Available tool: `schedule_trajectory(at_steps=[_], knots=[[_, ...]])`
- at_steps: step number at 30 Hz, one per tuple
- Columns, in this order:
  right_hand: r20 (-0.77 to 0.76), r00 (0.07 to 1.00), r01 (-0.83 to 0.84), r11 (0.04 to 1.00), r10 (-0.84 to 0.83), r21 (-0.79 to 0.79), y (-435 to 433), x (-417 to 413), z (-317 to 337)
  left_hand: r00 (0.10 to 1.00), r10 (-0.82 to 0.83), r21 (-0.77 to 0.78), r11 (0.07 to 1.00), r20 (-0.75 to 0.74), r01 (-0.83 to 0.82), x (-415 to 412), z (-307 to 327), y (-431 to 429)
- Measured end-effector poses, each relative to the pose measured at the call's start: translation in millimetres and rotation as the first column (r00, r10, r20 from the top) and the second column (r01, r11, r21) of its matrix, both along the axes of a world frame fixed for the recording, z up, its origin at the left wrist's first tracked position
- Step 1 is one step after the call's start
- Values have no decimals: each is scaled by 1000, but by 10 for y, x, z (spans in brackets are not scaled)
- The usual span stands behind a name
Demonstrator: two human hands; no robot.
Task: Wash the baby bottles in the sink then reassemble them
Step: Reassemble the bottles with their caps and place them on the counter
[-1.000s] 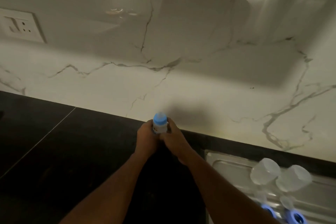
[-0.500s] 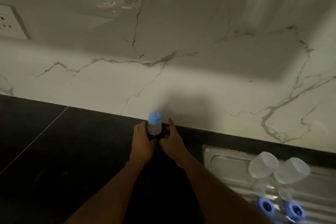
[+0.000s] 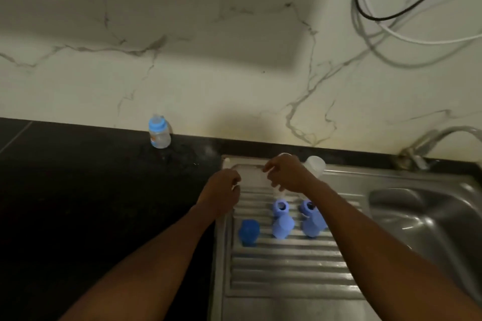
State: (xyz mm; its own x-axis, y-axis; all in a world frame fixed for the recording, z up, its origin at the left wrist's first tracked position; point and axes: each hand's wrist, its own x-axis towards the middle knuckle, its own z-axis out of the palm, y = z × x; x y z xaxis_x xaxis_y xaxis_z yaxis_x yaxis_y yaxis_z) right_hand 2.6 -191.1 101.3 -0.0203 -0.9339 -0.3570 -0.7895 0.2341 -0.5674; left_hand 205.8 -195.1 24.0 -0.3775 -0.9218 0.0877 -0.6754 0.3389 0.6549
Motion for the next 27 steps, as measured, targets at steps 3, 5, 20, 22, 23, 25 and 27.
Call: schedule_trajectory(at_steps=[3,5,20,22,23,25,27], knots=[[-395,917,-60,998,51,-10,199,-163,-108,994,-66,66,996,90,60,-255,-82,42],[-459,888,-21,998,-6,-54,310,-315,-212,986,-125,151,983,107,108,-525,-75,118],[-270,960,32,987,-75,-160,125,-548,-914,978,-206,292,937,24,190,-989,-153,182],[-281,958,16,986,-63,-165,118,-554,-938,975,-213,279,941,60,189,-1017,-166,173],[-284,957,12,986,-60,-166,120,-554,-953,972,-216,267,946,87,187,-1027,-178,168],[-297,953,6,986,-56,-165,120,-554,-969,962,-217,261,950,165,169,-1053,-152,162],[-295,954,12,986,-61,-166,134,-545,-976,958,-223,264,949,182,171,-1053,-143,150]])
